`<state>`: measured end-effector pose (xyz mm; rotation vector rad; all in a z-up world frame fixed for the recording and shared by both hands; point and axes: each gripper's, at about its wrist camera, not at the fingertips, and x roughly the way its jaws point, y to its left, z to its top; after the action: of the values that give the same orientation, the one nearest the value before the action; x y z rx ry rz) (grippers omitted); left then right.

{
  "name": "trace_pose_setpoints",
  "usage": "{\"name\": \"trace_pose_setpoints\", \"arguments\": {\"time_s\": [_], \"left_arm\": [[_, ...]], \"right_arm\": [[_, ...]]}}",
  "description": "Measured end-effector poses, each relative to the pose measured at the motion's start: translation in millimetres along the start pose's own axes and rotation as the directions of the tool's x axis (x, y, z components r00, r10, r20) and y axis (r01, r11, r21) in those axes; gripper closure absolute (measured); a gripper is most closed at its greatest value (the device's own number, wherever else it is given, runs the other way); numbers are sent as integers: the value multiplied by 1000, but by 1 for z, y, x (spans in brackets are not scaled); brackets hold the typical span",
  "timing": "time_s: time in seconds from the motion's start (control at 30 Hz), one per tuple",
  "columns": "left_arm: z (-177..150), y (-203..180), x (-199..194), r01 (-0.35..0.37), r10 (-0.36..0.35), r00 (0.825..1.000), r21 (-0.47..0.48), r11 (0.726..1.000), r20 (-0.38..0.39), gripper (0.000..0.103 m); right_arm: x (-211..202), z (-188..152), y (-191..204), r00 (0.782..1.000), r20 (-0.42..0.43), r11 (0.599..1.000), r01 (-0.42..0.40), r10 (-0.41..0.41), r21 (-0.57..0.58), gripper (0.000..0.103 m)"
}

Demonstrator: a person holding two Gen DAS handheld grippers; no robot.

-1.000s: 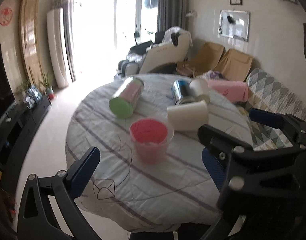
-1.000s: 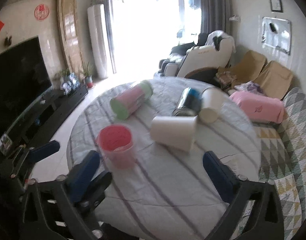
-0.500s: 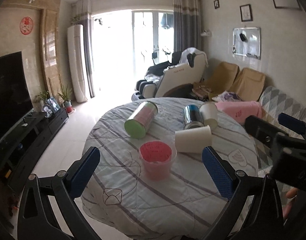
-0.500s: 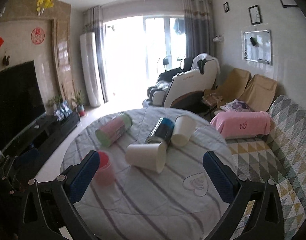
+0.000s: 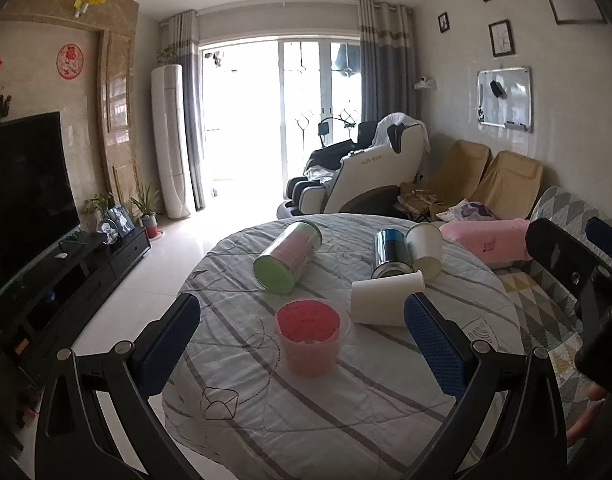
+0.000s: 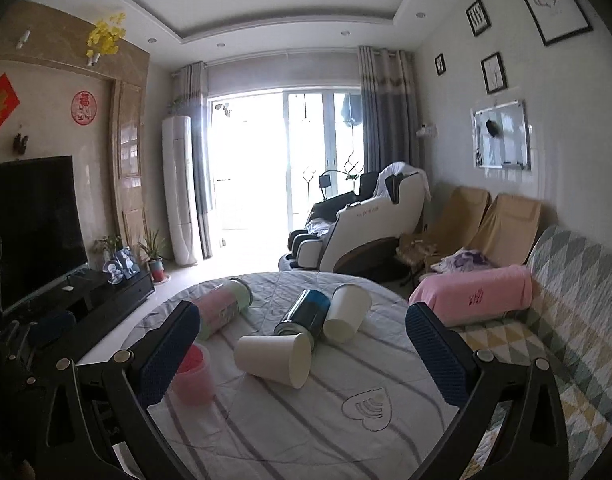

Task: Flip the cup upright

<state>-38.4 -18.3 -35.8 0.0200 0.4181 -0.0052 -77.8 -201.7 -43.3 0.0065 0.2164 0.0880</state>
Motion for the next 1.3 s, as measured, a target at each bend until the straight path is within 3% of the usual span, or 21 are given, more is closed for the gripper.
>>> {"name": "trace_pose_setpoints", "arguments": {"time_s": [0.9,1.3], "left_arm": [[3,-32,38,78,-69,986,60,995,-150,0],[15,-49,59,62,-42,983,106,992,-177,0]], "right_arm": [[40,-9,-24,988,-152,999,-3,10,46,0],[70,-9,-46,977,-212,996,4,16,92,0]]}}
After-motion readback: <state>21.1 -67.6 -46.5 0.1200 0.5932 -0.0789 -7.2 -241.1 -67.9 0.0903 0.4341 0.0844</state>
